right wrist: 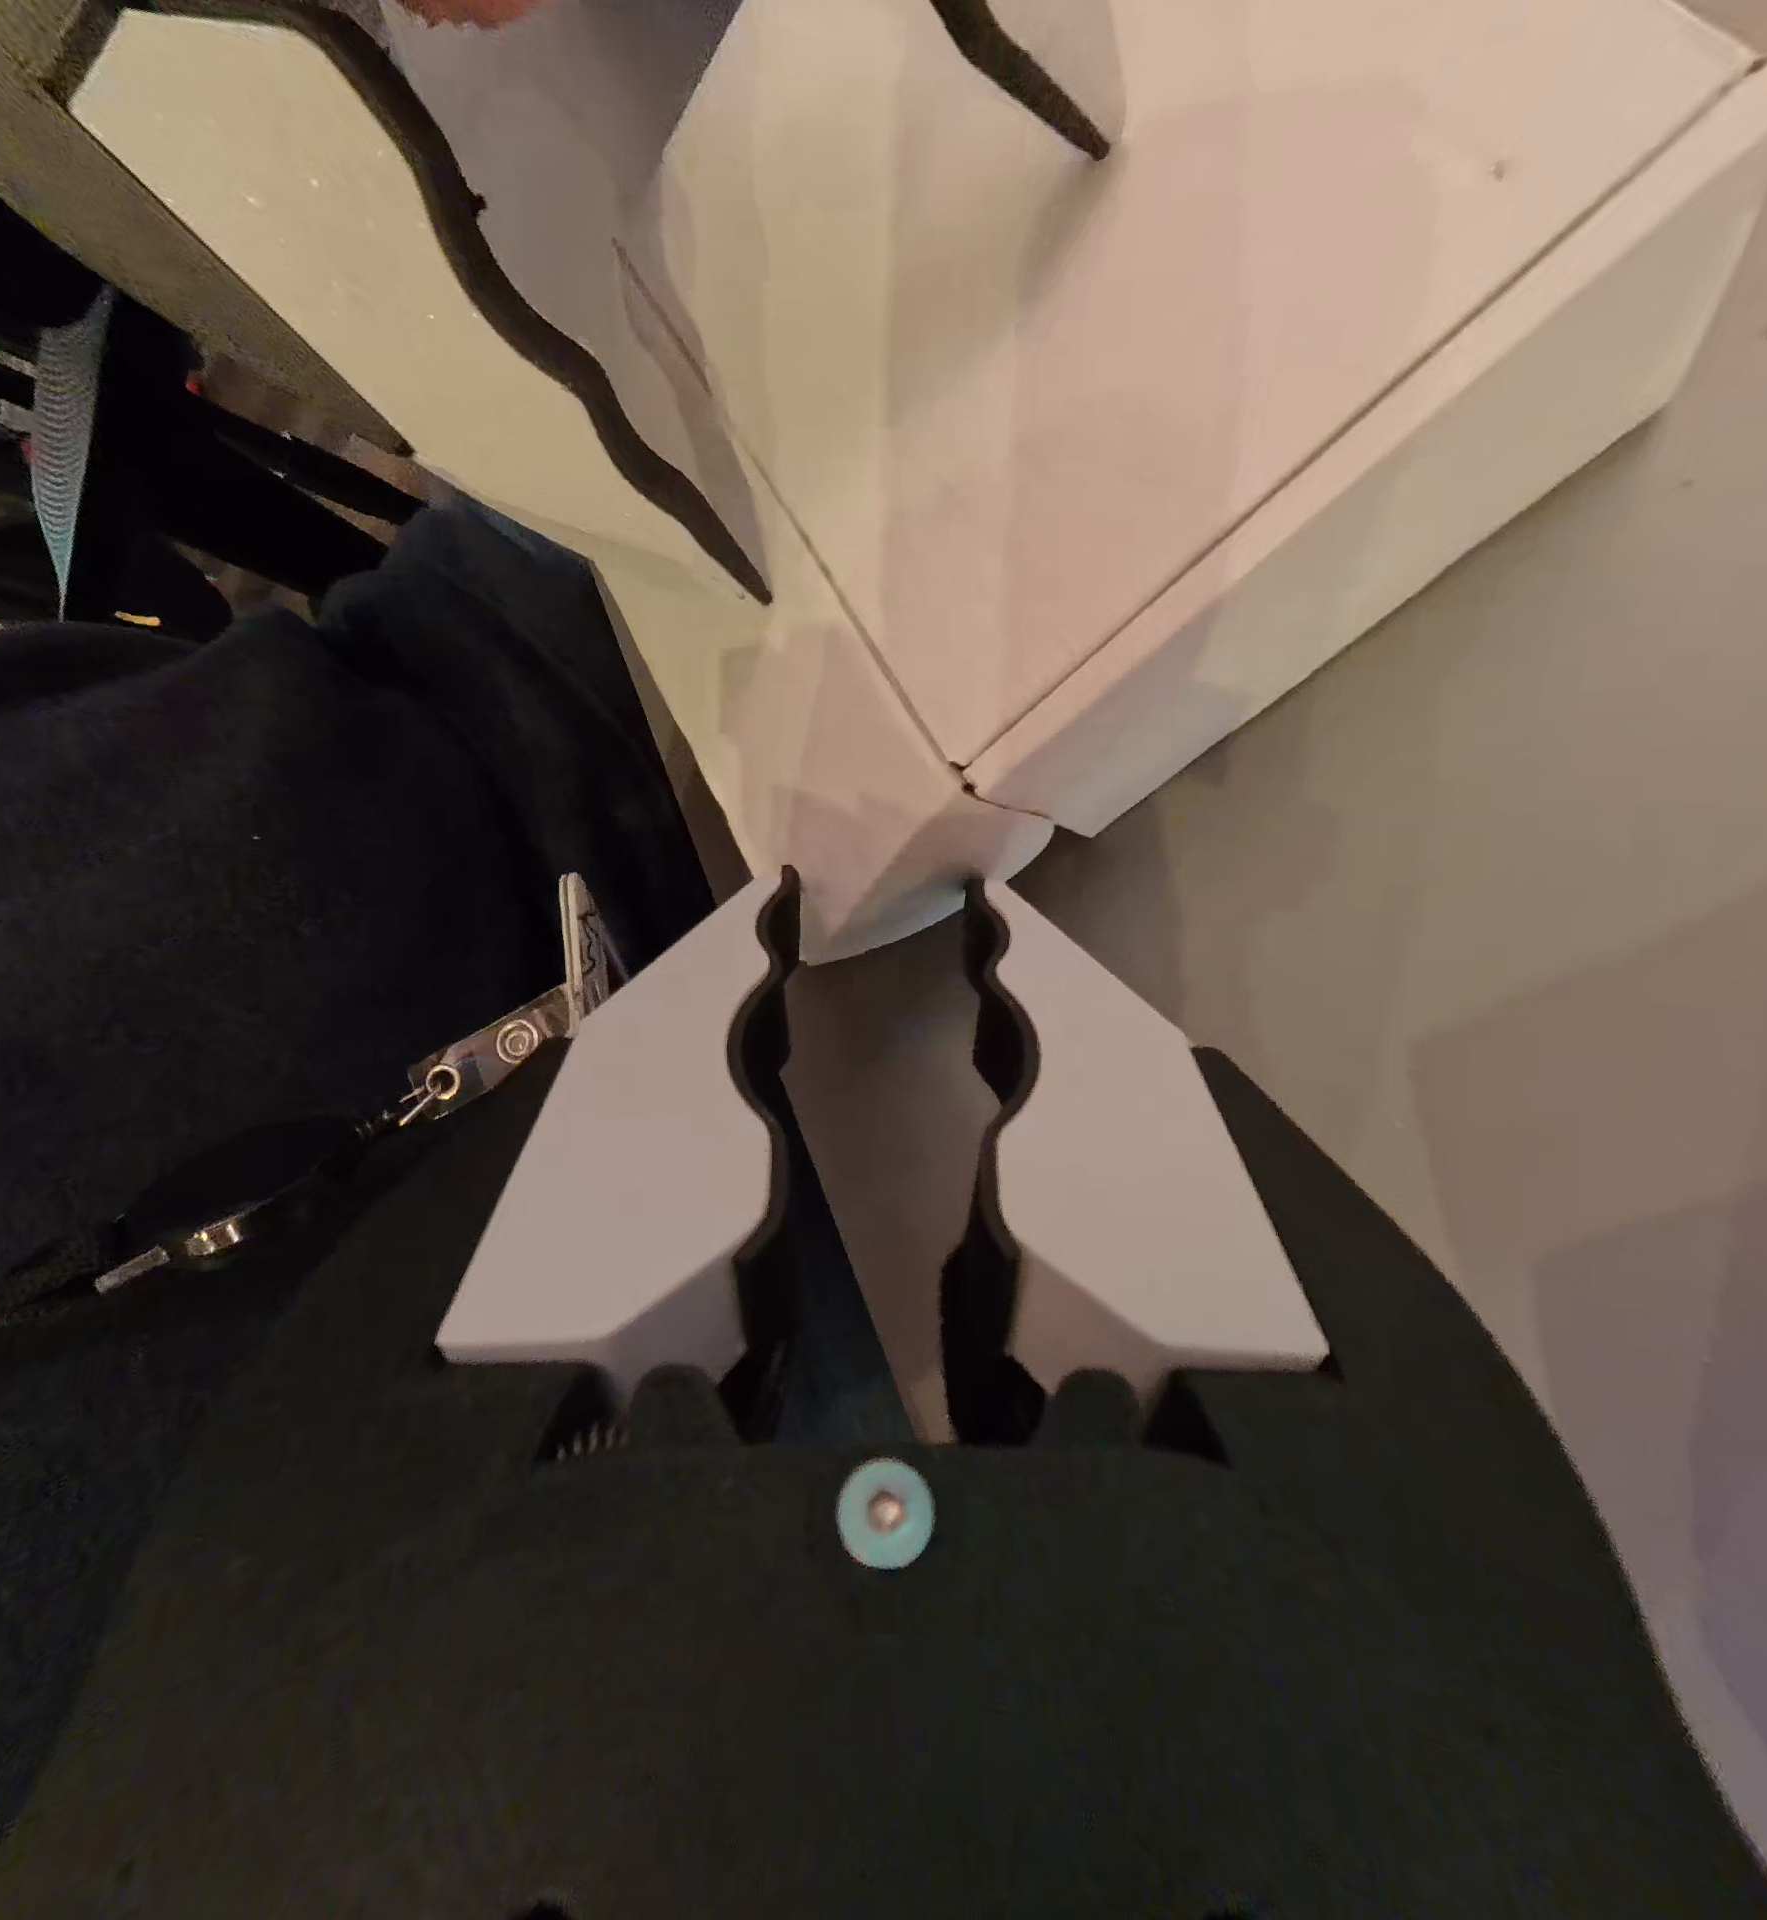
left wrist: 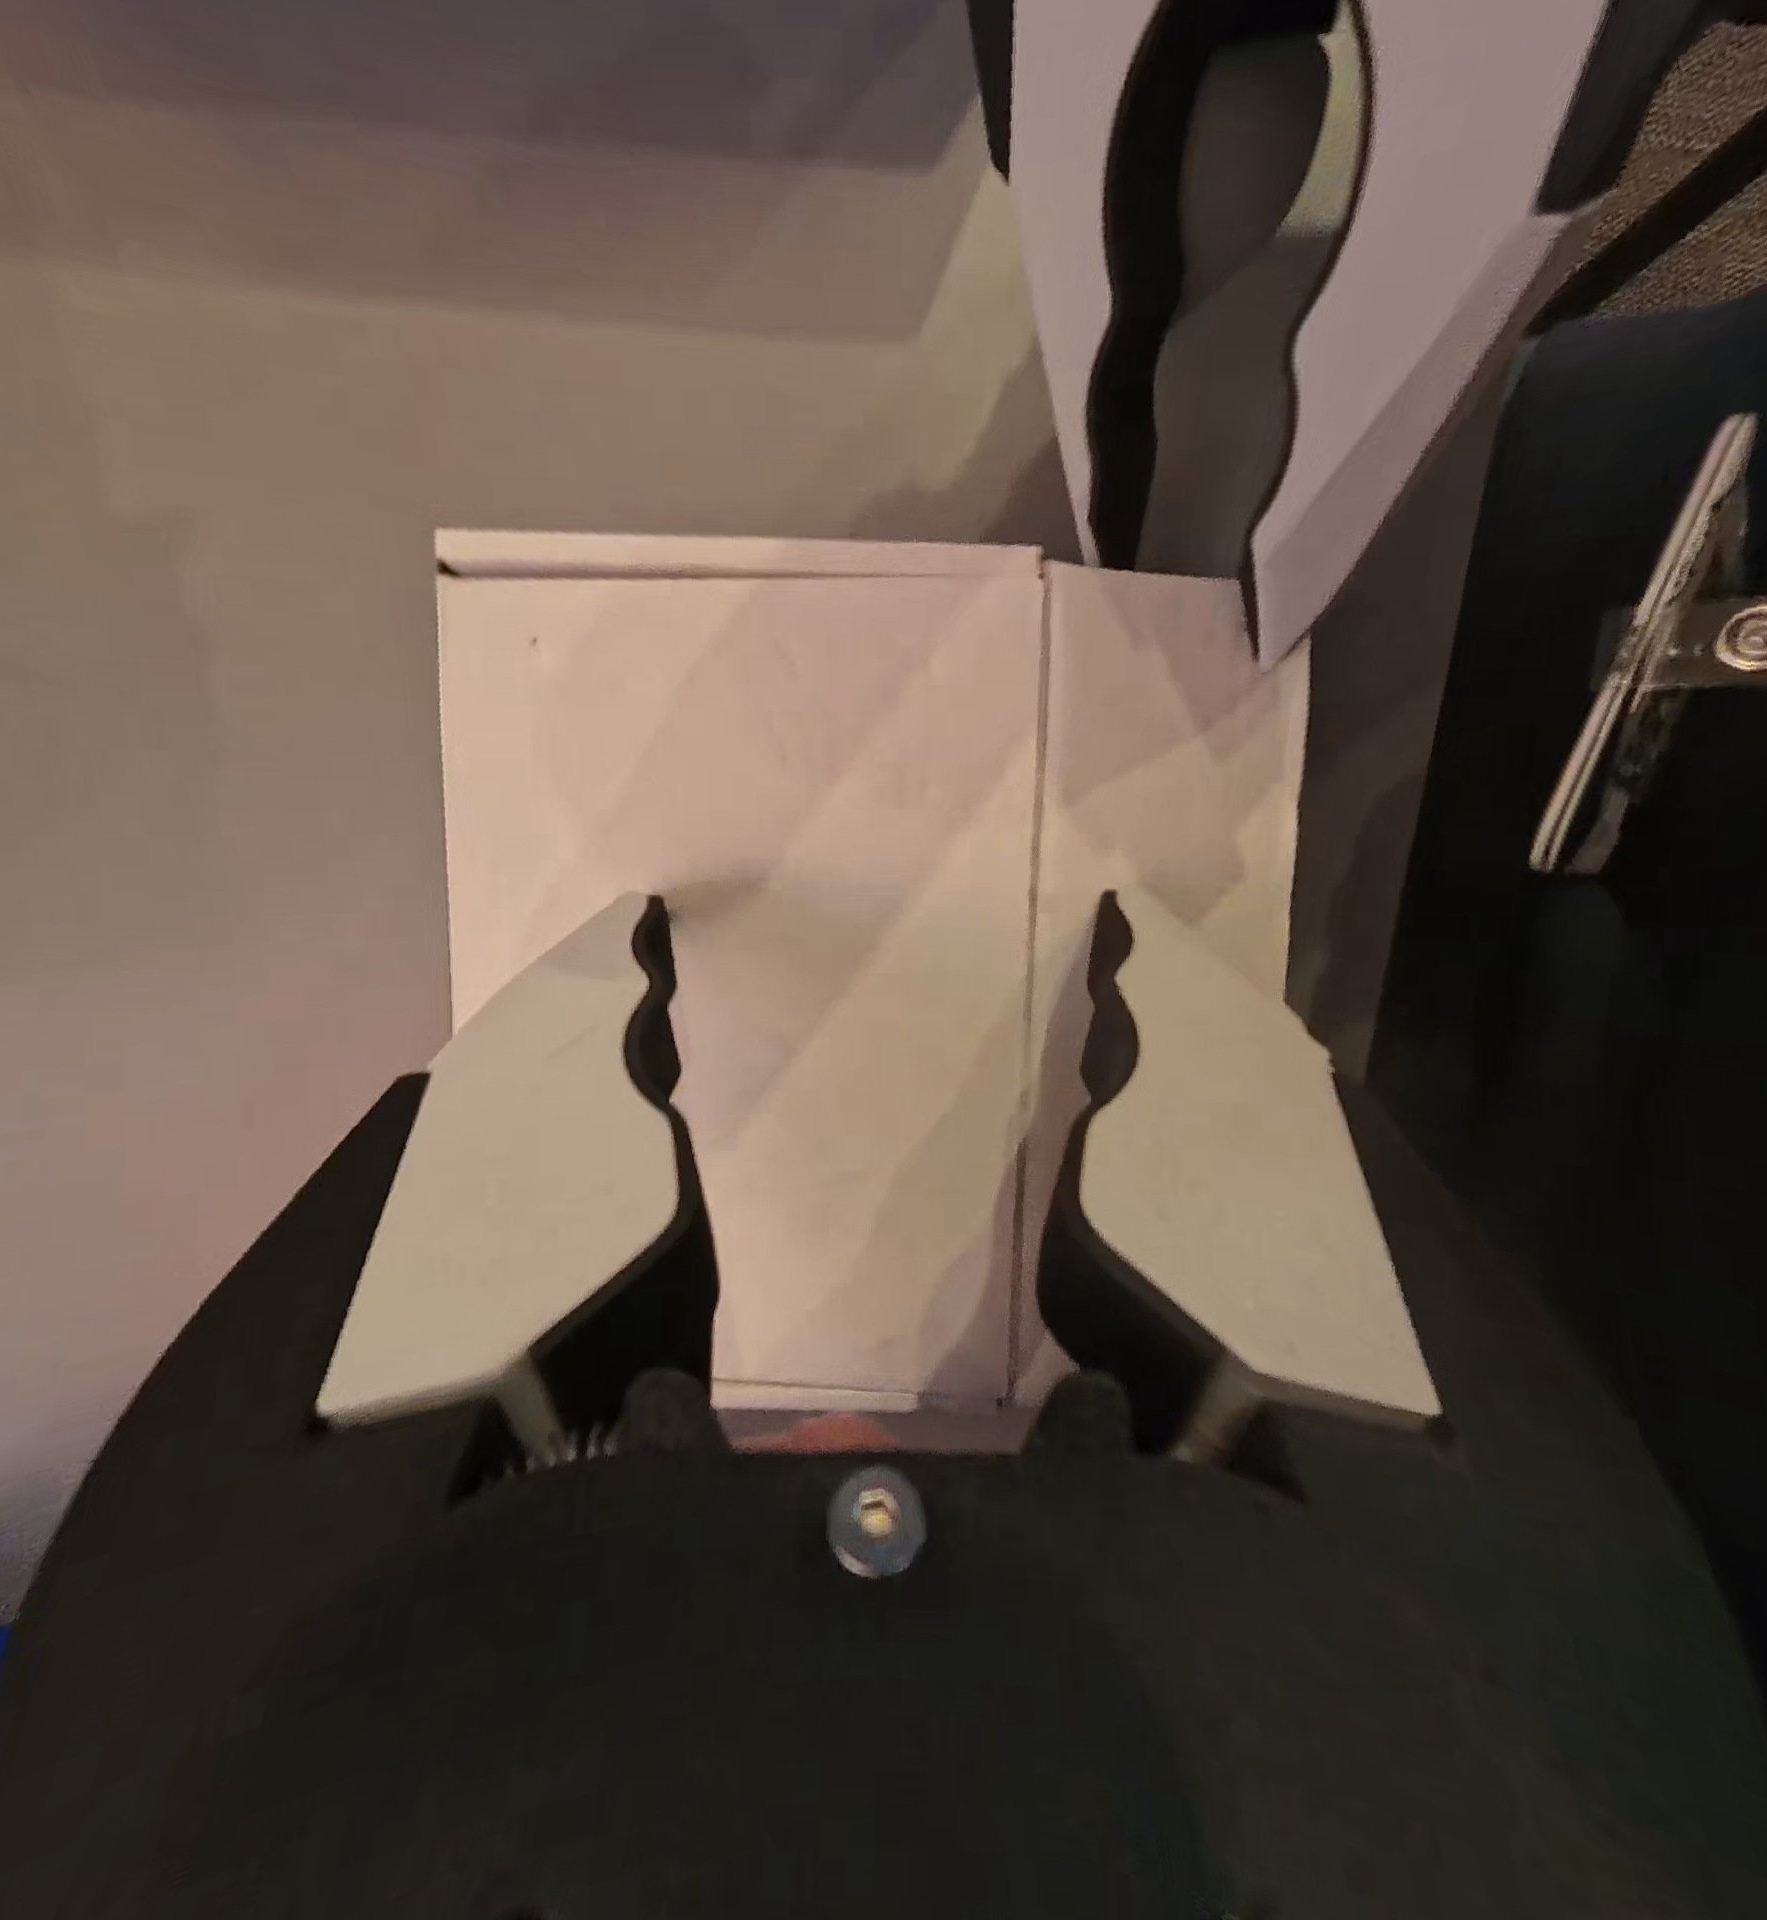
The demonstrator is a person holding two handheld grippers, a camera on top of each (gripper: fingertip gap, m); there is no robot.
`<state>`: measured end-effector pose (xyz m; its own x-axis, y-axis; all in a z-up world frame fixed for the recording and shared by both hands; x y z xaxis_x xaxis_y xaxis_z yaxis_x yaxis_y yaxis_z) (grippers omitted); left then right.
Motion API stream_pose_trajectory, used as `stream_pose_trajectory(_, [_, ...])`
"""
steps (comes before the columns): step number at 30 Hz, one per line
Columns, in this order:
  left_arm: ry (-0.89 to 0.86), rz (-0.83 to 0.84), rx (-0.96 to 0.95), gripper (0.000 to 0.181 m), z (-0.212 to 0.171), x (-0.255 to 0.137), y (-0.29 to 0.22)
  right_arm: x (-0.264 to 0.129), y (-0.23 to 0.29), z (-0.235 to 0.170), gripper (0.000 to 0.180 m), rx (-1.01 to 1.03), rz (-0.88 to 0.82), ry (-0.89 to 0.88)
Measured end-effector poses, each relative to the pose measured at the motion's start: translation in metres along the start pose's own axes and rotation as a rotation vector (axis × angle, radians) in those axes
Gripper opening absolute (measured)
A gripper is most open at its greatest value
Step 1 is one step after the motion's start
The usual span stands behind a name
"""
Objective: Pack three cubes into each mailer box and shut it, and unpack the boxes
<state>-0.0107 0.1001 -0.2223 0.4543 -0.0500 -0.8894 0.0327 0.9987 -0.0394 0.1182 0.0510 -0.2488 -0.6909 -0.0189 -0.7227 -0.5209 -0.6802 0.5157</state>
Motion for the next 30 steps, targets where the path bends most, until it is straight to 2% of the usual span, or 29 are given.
stream_pose_trajectory(4, [-0.041, -0.002, -0.032, 0.076, -0.002, 0.001, 0.001, 0.0, -0.004, 0.002, 0.043, 0.008, -0.041, -0.022])
stream_pose_trajectory(7, [-0.052, 0.003, -0.043, 0.076, -0.003, 0.001, 0.001, 0.007, -0.001, 0.002, 0.046, -0.015, -0.03, 0.003])
stream_pose_trajectory(25, [-0.071, 0.013, -0.058, 0.075, -0.004, 0.002, 0.0, 0.007, 0.004, 0.006, 0.045, -0.06, -0.099, 0.033])
stream_pose_trajectory(30, [-0.059, 0.023, -0.045, 0.075, -0.003, 0.003, 0.0, 0.013, -0.002, 0.005, 0.045, -0.06, -0.074, 0.031])
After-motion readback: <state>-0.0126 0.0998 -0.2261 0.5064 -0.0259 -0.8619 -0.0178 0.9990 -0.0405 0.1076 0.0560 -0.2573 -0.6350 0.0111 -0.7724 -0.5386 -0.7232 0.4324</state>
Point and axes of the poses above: each gripper's, where its closed fingertips meet, x out along the fingers, z out of its top, y = z × x across the jaws, the point moved 7 cm from there along -x, back along the fingers, and after that the axes turned 4 degrees about -z, right-handed, at the moved point
